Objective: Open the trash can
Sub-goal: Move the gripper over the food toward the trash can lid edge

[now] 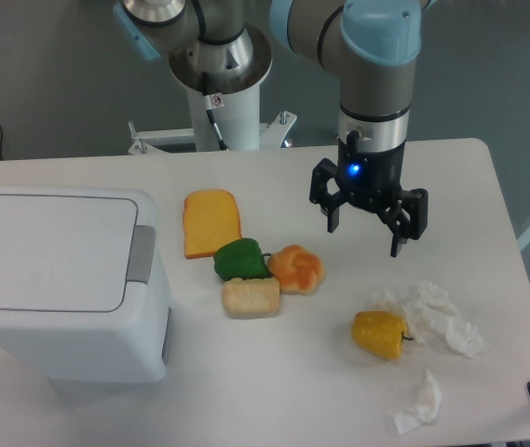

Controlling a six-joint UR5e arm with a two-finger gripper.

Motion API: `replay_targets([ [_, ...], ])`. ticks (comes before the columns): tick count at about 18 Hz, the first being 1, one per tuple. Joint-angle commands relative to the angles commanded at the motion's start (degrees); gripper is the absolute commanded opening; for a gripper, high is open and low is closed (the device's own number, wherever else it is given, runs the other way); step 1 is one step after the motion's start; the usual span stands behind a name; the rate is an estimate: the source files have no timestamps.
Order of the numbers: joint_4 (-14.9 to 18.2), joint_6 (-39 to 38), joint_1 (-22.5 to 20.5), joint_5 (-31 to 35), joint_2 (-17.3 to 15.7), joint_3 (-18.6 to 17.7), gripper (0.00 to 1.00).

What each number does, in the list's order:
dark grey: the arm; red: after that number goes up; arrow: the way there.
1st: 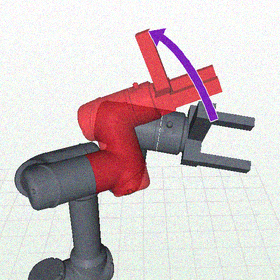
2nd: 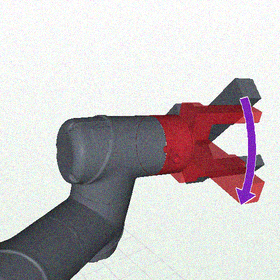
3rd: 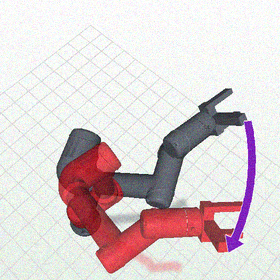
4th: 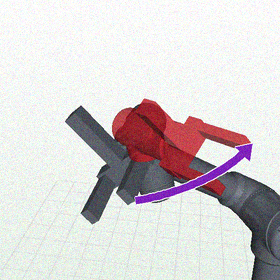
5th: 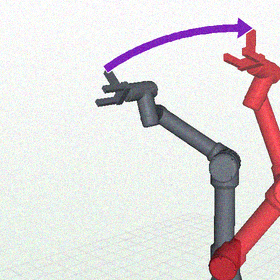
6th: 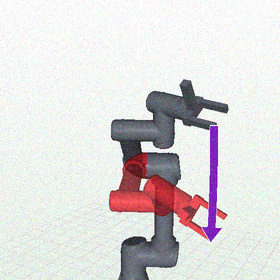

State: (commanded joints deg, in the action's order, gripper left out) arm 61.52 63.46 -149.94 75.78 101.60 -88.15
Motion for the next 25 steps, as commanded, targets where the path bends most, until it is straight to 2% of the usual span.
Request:
replay_targets([
  [2,0.00,-2.19,-0.09,-3.52,0.00,0.00,1.00],
  [4,0.00,-7.62,0.17,-5.64,-0.09,0.09,1.00],
  [14,0.09,-27.67,0.79,-12.14,-1.31,0.62,1.00],
  [17,-0.09,-36.89,1.31,-14.87,-2.02,0.88,1.00],
  [21,0.00,-40.69,2.63,-19.61,-2.64,0.79,1.00],
  [25,0.00,-48.41,4.04,-22.34,-2.37,0.53,1.00],
])
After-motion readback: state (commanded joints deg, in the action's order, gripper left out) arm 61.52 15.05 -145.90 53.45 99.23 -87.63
